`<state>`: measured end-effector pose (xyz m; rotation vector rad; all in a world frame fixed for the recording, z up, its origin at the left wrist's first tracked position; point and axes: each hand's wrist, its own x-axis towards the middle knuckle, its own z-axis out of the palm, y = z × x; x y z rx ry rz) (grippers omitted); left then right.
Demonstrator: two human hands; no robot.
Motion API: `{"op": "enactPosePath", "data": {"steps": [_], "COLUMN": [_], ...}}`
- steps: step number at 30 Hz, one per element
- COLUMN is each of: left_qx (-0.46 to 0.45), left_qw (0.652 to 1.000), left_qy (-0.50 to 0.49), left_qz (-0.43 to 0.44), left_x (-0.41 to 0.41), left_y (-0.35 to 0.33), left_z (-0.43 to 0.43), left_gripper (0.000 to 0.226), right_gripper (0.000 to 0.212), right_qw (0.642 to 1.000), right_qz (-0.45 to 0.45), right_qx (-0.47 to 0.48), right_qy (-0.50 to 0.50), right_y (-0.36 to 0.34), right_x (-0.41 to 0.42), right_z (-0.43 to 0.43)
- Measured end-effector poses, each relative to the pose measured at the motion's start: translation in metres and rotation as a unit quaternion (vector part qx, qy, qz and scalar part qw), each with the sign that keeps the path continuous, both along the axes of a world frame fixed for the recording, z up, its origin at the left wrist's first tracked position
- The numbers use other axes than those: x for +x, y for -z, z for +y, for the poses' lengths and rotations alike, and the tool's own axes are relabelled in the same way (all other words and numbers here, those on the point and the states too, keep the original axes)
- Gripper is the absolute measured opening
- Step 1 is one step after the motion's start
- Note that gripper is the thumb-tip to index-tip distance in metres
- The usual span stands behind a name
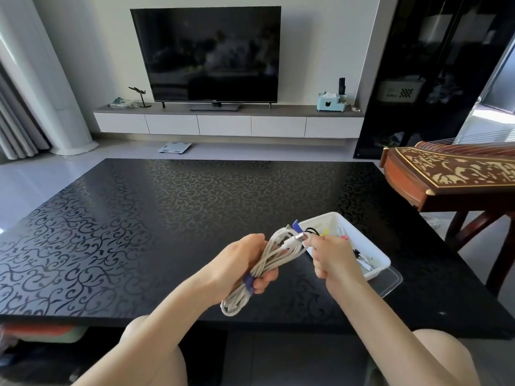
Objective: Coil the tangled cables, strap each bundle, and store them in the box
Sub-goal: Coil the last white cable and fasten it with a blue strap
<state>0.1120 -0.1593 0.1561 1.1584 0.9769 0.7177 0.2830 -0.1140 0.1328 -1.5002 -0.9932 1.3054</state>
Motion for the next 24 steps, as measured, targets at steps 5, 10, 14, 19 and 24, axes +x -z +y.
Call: {"op": "enactPosePath", "data": {"steps": [5,10,14,19,24], "left_qx": [0.060,0.039,0.072,0.132,0.184], "left_qw": [0.994,0.990,0.980,0.970,0.960], "left_qy": [-0.069,-0.137,-0.180,-0.203,-0.204], "left_qz": [0.056,-0.016,-0.054,-0.027,0.048], "left_x": [0.013,0.013,0.016,0.019,0.019], "left_y": [0.003,0.002,0.003,0.002,0.001], "left_z": [-0.004,-0.003,-0.001,-0.001,0.002], "left_gripper": [0.052,0.025,0.016,0.016,0.019], "right_gripper": [0.031,0.023,0.035,0.027,0.032], "right_qw": [0.996,0.987,0.983,0.979,0.978], "right_qz": [-0.012,0.027,0.070,0.087,0.096], "right_qx": [0.049,0.100,0.088,0.086,0.076], "right_qy": [-0.076,-0.126,-0.143,-0.161,-0.168], "right_y": [-0.003,-0.009,-0.012,-0.015,-0.017], "right_x": [-0.014,-0.013,-0.013,-0.013,-0.013], "right_z": [-0.001,-0.012,-0.016,-0.021,-0.024]}}
